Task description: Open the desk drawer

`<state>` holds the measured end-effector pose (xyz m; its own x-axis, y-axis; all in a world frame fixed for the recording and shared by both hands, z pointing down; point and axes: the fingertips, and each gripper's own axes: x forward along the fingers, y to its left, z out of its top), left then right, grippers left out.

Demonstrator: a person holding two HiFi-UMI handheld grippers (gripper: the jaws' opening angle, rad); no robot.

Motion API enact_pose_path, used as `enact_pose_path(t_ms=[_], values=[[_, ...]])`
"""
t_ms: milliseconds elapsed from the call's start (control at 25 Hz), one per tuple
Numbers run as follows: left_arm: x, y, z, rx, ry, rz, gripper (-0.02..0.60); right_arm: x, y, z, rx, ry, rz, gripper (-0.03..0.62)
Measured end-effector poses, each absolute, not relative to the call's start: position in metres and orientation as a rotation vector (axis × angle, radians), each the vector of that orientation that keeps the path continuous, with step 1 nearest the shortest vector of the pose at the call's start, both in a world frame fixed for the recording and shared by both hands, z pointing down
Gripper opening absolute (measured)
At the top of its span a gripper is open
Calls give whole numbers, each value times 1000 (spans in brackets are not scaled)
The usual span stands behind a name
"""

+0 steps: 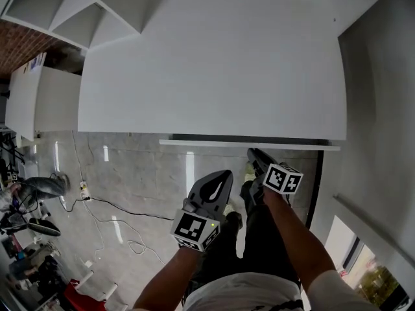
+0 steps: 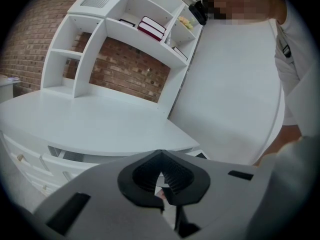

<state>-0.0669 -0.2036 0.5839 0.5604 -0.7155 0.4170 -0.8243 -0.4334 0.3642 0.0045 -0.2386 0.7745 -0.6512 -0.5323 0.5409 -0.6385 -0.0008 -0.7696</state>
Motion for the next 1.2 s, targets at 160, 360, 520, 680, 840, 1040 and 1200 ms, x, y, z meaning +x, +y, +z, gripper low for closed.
enact_pose_path(t_ms=[160, 360, 520, 680, 840, 1040, 1200], values=[[-68, -188, 582, 2268, -1225, 264, 12, 5, -218, 775, 1273, -2145, 1732, 77], [-73, -159, 582, 2279, -1212, 262, 12, 3, -190, 774, 1291, -2141, 1720, 77], [-77, -135, 580, 2286, -1204, 261, 12, 4, -166, 776, 1303, -2132, 1704, 77], [-86, -112, 576, 2295, -1200, 259, 12, 3, -139, 775, 1313, -2125, 1696, 77], [-92, -92, 573, 2308, -1194, 258, 12, 2, -113, 775, 1324, -2114, 1692, 77], [-95, -72, 569, 2325, -1179, 261, 12, 2, -85, 776, 1337, -2098, 1686, 77], [-93, -60, 565, 2341, -1164, 262, 12, 3, -66, 777, 1340, -2095, 1677, 77]])
